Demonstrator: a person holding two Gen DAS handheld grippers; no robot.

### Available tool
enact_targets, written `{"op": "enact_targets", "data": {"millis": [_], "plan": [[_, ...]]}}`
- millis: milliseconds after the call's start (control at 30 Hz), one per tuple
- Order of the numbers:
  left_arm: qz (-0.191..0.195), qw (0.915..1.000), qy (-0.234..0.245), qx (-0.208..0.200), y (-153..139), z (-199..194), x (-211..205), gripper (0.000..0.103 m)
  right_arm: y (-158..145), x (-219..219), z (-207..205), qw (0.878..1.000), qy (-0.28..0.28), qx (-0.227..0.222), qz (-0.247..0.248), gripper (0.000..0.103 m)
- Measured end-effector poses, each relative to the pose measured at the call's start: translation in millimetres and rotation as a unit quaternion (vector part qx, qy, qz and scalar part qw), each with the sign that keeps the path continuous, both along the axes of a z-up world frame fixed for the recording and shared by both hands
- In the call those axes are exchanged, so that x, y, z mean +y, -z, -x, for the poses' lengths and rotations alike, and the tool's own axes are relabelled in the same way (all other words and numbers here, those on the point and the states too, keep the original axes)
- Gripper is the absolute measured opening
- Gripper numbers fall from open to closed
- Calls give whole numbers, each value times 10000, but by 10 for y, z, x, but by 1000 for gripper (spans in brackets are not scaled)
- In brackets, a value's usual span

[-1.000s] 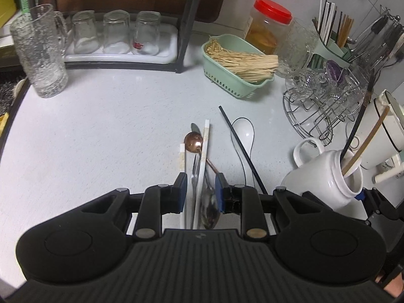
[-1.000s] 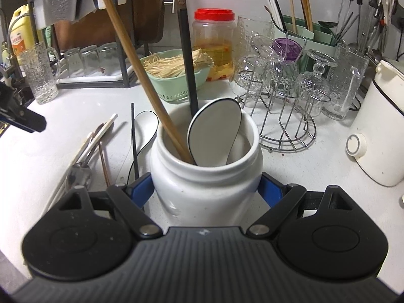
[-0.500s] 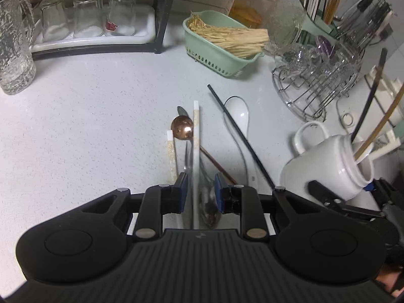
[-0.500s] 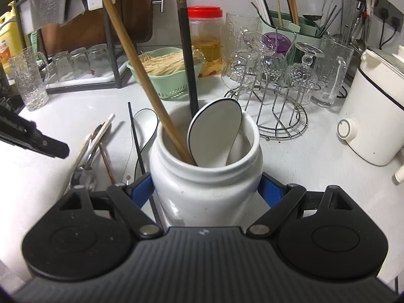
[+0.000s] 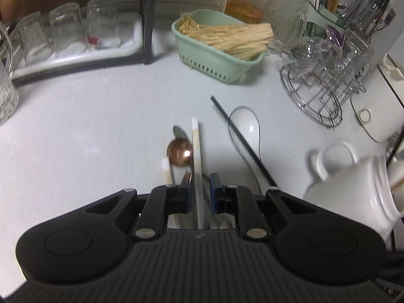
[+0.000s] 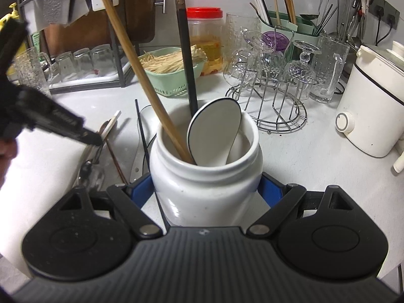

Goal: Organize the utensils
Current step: 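Close the left gripper on the white stick, then lift the white stick upright and carry it over the jar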

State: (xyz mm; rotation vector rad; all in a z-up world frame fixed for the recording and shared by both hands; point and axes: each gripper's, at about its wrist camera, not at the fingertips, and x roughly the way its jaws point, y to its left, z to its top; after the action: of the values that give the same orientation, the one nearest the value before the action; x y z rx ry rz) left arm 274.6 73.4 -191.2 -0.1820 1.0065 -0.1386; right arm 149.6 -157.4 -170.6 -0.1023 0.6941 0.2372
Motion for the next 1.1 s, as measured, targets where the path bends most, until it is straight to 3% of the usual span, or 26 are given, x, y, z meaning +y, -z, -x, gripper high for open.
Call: {"op": "enact_targets", "data": {"millis": [267,600,800,867,900,1100], "plan": [[-757,9970,11,-162,101,-224,-156,17,20,-4,39,9999,-63,-77,-43,90],[-1261,9914,342,58,149,-366,-285,17,27,-12,43,9999,-48,-81,-82,90],[-1227,9917,387,10,187,-454,-270,17,26,-14,35,9999,-39,-68,-90,90],[-1446,9885,452,36,189,-492,-310,16,31,-7,40,9999,-39,-84,-87,90],[-1447,9883,475,68,183,-506,-315,9,33,-6,42,9999,-38,-92,-93,90],[-1286,9913,260,-42,36,-503,-195,7,-4,-6,-8,9999,-31,90,-77,90]]}}
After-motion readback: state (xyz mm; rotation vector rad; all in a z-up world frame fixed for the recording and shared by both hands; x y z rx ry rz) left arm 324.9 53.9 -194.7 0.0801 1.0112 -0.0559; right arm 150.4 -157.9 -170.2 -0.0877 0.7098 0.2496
